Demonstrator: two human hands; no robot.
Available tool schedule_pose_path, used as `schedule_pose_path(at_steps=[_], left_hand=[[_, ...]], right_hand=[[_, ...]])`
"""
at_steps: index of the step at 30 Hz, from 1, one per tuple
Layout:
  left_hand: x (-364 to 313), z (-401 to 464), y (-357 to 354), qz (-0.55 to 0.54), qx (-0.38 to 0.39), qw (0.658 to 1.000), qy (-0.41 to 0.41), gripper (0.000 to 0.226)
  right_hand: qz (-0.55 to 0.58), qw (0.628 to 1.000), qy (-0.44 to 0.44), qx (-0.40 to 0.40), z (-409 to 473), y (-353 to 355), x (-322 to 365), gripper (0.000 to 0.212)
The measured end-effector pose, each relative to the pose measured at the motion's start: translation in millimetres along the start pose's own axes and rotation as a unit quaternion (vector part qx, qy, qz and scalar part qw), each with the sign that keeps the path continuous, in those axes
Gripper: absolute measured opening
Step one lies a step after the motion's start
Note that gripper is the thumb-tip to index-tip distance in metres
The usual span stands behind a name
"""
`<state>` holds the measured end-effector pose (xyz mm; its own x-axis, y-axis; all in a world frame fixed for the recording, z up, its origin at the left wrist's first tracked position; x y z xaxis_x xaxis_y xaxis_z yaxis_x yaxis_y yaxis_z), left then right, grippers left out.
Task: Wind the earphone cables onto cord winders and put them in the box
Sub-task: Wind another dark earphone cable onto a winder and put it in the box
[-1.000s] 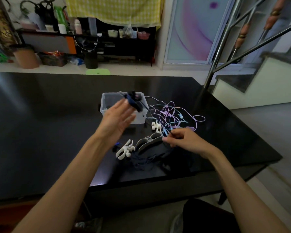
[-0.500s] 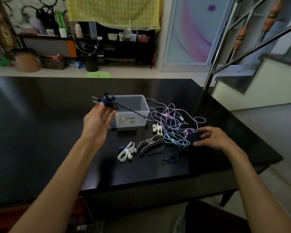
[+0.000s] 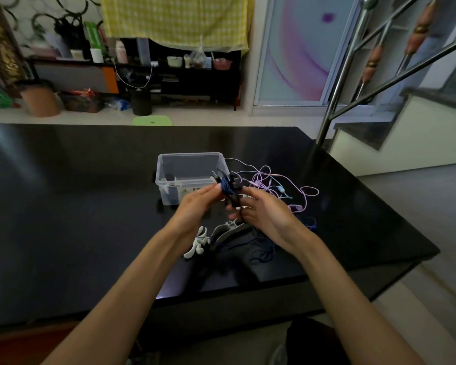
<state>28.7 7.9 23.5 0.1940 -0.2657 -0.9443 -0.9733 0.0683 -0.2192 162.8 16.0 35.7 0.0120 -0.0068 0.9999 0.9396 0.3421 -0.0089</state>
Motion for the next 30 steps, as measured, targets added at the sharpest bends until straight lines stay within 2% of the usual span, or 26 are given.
schedule_pose_path(at_steps=[1,3,5,6,8,11,14,19,22,25,28,30], left_hand=[[1,1,1,-0.003,-0.005,1.0,0.001,0.034],[1,-1,0,-0.017,-0.018,1.0,0.013,0.032],[2,-3,-5,-0.038,-0.012,0.999,0.025,0.032],[3,-4,-7,-0.051,-0.013,0.998,0.025,0.031],[6,-3,-6,-0.087,-0.027,0.995,0.029,0.025],[12,-1,-4,-0.114,-0.062,0.991,0.044,0.019],[12,-1,-2,-0.1,-0.095,0.99,0.029,0.018],[9,-1,-3,-0.152,-0.071,0.986,0.006,0.02],[6,0,-3,-0.165,-0.06,0.985,0.01,0.02],[3,-2,-2,-0.142,-0.061,0.988,0.0,0.02],[-1,-3,1,-0.077,-0.067,0.994,-0.031,0.019],[-5,-2,3,-0.052,-0.068,0.995,-0.048,0.018]], right_hand=[[-0.016,1.0,0.008,-0.008,-1,1,0,0.031],[-0.161,0.984,0.064,-0.03,-2,4,0,0.025],[-0.317,0.935,0.151,-0.043,-4,4,-1,0.024],[-0.361,0.915,0.173,-0.045,-5,4,-2,0.024],[-0.389,0.901,0.191,-0.041,-6,3,-3,0.021],[-0.381,0.901,0.2,-0.05,-7,-1,-3,0.018],[-0.354,0.91,0.188,-0.111,-6,4,-1,0.016],[-0.206,0.963,0.123,-0.119,-9,7,1,0.011],[-0.119,0.981,0.09,-0.121,-10,5,2,0.016],[-0.079,0.988,0.053,-0.125,-12,2,2,0.017],[-0.032,0.987,0.006,-0.155,-12,1,-5,0.013],[0.022,0.985,-0.021,-0.167,-11,2,-7,0.018]])
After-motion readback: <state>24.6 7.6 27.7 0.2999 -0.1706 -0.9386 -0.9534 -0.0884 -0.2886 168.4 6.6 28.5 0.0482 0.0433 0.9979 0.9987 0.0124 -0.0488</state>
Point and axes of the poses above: each hand's wrist, its own z-axis towards the middle knuckle, its own y-axis out of the back of the hand, x = y × z, the point moved 3 cm from there along z, towards the middle knuckle, and after that the axes turned 10 degrees about y, right-handed, at the moved point
